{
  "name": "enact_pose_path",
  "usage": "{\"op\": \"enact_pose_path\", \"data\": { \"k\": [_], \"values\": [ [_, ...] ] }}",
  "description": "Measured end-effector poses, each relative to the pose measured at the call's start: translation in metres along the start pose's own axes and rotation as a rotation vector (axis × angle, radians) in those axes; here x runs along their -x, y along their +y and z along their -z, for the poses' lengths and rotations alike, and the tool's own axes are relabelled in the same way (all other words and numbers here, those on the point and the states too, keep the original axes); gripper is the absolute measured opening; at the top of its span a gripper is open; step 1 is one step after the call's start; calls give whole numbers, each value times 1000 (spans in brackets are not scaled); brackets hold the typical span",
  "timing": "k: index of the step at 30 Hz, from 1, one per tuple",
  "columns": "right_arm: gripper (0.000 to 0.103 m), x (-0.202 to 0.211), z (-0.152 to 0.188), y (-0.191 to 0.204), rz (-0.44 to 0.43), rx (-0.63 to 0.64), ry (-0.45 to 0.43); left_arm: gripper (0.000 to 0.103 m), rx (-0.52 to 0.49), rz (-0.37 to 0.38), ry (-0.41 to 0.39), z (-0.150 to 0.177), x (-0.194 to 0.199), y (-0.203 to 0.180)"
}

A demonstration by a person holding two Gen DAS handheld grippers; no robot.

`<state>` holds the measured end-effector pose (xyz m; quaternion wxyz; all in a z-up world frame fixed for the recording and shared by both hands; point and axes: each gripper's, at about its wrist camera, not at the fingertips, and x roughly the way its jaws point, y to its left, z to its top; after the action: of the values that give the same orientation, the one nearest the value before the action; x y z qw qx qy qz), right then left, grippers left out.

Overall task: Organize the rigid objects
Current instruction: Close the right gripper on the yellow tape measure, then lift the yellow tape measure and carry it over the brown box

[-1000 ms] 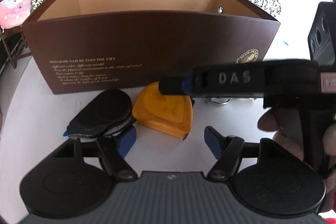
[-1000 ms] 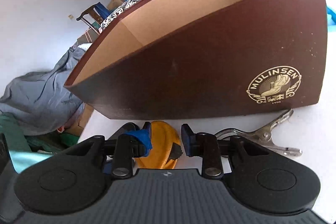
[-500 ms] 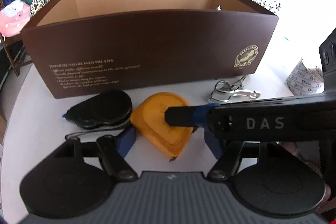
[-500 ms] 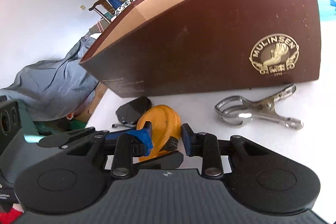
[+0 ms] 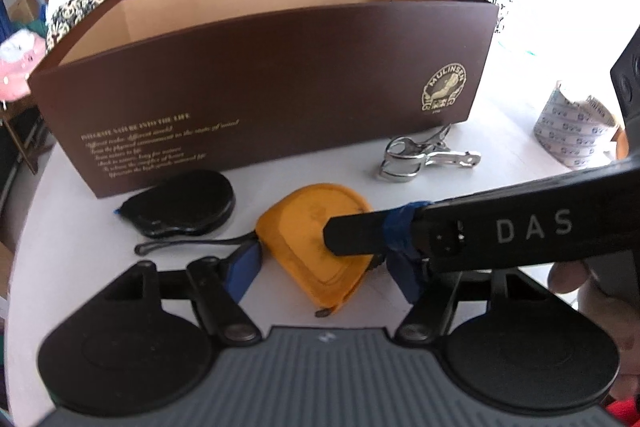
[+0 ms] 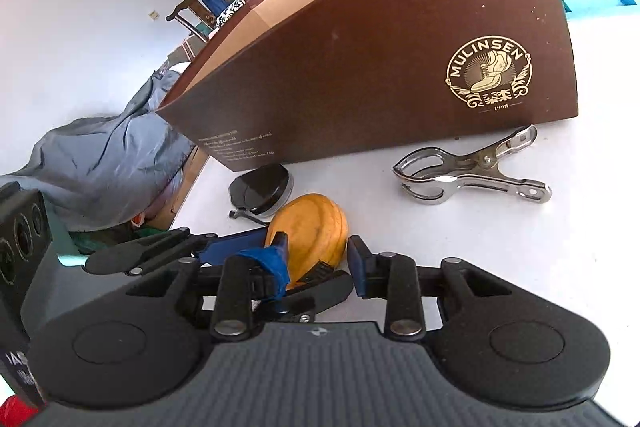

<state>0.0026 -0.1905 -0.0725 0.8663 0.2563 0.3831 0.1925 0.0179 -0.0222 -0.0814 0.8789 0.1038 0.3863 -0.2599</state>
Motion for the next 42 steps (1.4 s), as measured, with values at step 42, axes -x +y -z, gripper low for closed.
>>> {"op": "enact_pose_path", "data": {
  "k": [42],
  "values": [
    [15, 68, -60, 57, -65, 261, -352, 59, -114, -74, -324, -77, 91, -22]
  ]
}}
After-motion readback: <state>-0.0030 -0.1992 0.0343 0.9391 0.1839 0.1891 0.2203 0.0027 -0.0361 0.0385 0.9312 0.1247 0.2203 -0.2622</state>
